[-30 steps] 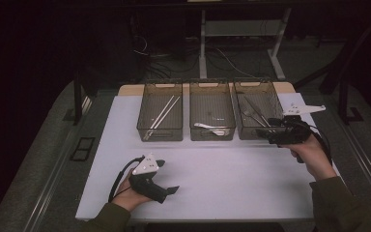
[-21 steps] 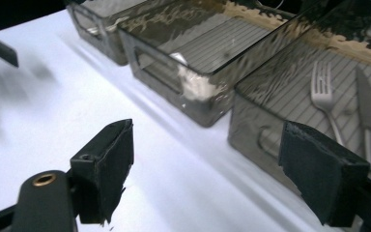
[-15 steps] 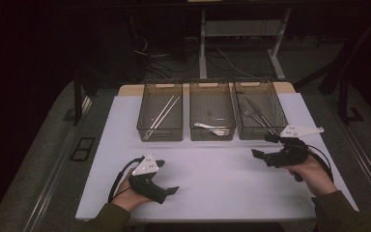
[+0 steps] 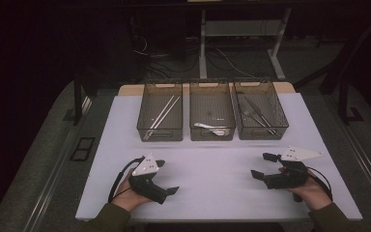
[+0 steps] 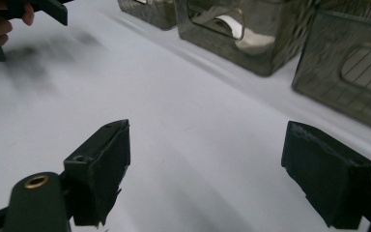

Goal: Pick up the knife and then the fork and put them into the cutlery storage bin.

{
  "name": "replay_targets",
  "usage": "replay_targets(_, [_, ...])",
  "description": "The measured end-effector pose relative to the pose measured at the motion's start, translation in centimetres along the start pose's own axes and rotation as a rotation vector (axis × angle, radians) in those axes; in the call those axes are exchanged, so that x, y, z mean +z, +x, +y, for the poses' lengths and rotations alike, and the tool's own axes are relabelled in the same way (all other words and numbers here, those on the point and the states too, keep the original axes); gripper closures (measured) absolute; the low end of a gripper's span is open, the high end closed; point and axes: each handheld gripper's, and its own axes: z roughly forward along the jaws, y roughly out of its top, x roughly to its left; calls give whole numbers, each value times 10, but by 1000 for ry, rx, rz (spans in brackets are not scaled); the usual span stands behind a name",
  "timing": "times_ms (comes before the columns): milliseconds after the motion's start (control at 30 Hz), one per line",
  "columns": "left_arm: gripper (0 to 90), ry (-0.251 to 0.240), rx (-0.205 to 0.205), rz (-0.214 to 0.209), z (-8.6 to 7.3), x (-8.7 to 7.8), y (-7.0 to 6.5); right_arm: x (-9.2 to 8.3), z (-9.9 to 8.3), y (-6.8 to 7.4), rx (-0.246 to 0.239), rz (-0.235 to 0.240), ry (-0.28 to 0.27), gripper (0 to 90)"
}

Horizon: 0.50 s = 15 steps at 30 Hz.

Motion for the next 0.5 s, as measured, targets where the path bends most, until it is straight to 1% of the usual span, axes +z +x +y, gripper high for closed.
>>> replay_targets(100, [0, 0, 0, 0, 0, 0, 0, 0, -4, 2, -6, 1, 8, 177])
replay_targets(167, [0, 0, 0, 1, 0, 0, 0, -1, -7, 3, 15, 8, 0, 177])
replay_targets(200, [0, 2, 2, 1, 0, 0, 0, 0, -8, 4, 18, 9, 2, 177])
replay_targets(300, [0, 2, 3, 2, 0, 0, 0, 0, -10, 4, 8, 5, 16, 177])
replay_targets(367, [0, 0, 0, 3, 0, 0, 0, 0, -11, 4, 13, -2, 21, 177])
replay_targets(433, [0, -2, -5, 3, 0, 0, 0, -1, -12, 3, 13, 0, 21, 177])
replay_targets(500, [0, 4, 2, 2, 0, -1, 0, -1, -12, 3, 13, -1, 20, 177])
